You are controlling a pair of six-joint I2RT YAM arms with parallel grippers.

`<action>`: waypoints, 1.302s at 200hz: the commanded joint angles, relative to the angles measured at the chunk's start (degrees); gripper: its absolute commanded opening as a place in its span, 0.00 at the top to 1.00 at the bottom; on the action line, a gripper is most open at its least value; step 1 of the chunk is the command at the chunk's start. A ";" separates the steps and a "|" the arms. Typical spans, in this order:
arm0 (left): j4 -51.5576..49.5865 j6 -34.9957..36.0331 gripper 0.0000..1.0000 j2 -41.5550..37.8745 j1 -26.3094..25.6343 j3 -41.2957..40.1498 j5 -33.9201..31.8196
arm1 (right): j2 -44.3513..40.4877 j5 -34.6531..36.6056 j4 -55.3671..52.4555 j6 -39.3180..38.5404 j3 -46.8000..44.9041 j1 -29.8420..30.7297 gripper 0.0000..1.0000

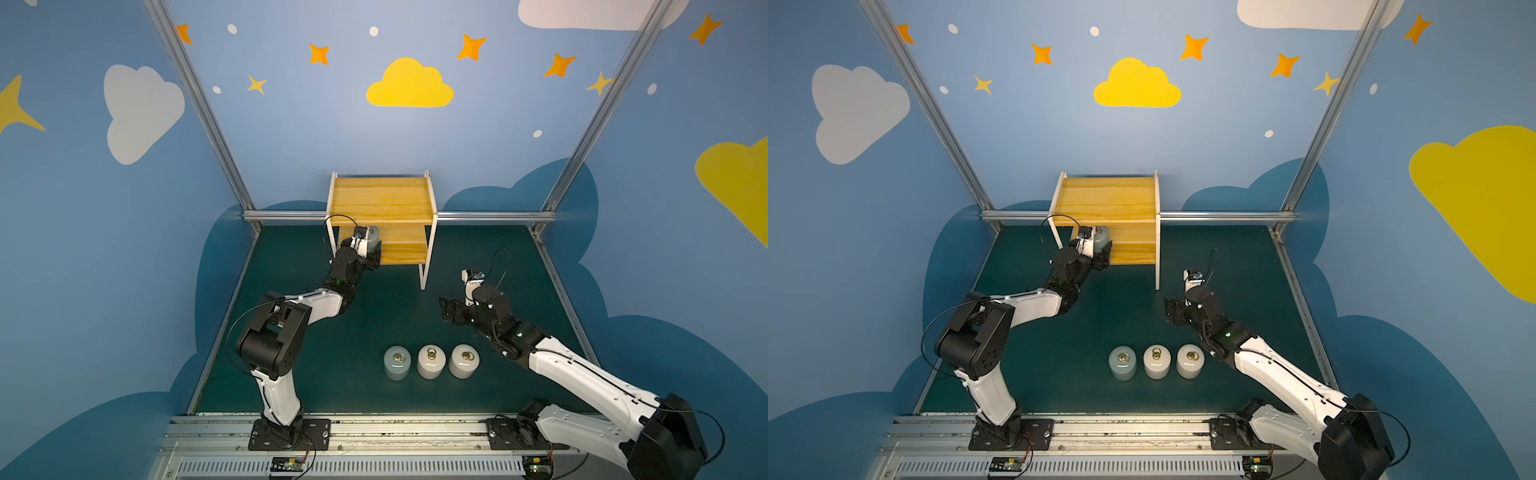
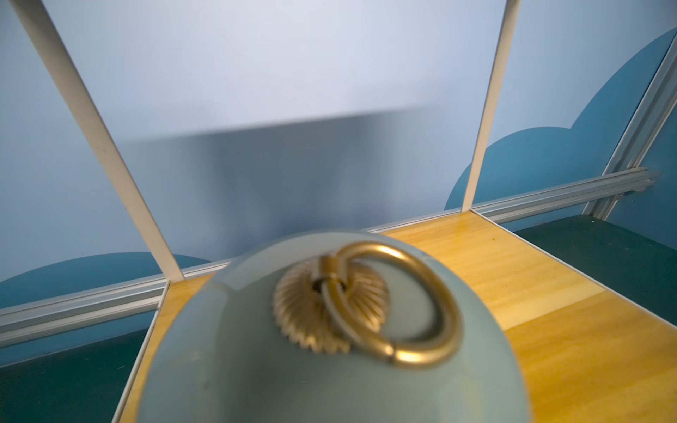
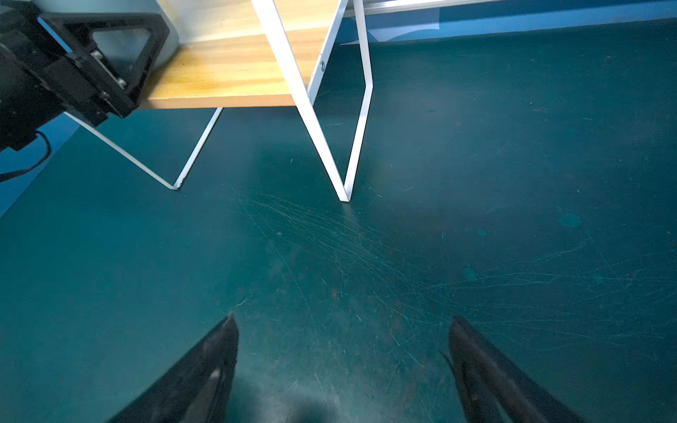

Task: Remove the tea canisters from the shelf
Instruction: Pick up the tea canister from the shelf, then place the tea canister at the center of the board.

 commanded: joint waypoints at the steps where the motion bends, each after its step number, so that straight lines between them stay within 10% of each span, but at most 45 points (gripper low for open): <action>1: 0.81 0.47 0.36 -3.28 -0.97 -2.70 2.12 | -0.64 -0.42 1.05 0.10 0.62 -0.31 0.09; 106: -0.45 -2.30 0.38 -17.59 -3.40 -15.73 9.48 | -3.79 -0.39 0.67 -0.64 -0.70 -0.49 0.09; 260: -5.81 -3.30 0.42 -39.18 -16.76 -35.97 -12.48 | -9.57 -2.23 -1.00 -1.21 -3.79 -0.48 0.09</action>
